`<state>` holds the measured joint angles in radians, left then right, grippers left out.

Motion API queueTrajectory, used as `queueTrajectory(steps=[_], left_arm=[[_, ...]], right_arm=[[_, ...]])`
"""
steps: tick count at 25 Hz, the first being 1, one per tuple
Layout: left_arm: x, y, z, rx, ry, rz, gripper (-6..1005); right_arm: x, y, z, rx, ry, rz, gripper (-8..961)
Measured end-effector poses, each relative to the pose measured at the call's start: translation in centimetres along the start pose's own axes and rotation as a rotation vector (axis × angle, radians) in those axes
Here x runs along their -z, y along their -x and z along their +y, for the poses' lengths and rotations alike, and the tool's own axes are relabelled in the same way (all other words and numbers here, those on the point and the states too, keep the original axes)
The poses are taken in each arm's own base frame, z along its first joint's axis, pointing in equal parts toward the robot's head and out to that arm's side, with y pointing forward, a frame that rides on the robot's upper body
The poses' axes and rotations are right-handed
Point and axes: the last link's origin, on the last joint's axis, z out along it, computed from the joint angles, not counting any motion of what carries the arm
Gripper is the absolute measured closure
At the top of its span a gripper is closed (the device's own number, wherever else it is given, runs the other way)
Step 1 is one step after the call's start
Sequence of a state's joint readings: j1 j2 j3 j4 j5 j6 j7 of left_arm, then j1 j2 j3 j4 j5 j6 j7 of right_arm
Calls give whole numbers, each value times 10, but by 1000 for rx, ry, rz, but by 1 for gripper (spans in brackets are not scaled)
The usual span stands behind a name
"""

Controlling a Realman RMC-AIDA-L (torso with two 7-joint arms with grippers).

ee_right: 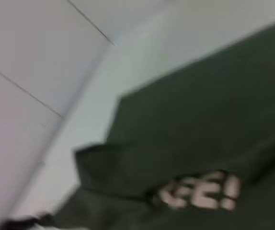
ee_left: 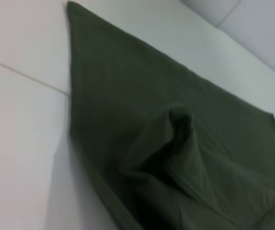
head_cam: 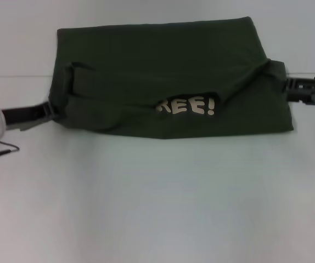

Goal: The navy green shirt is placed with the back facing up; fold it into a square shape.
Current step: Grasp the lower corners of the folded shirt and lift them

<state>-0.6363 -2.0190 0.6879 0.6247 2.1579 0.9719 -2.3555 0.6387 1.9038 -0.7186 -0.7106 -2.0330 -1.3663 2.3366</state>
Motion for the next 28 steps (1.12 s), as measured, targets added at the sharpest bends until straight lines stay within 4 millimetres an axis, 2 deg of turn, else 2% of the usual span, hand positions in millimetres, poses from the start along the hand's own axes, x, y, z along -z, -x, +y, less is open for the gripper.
queueTrajectory(steps=[5, 11, 16, 21, 28], left_arm=[[8, -18, -4, 53, -46, -9, 999], [10, -26, -3, 77, -60, -14, 999], [12, -32, -1, 82, -58, -2, 998], [12, -33, -1, 81, -56, -1, 998], [10, -34, 3, 78, -47, 0, 998]], right_arm=[[0, 17, -5, 43, -132, 72, 143], [-11, 33, -10, 96, -296, 112, 143], [-29, 27, -14, 104, -345, 115, 143], [-48, 11, -20, 108, -383, 156, 143], [-57, 4, -28, 103, -425, 147, 143]])
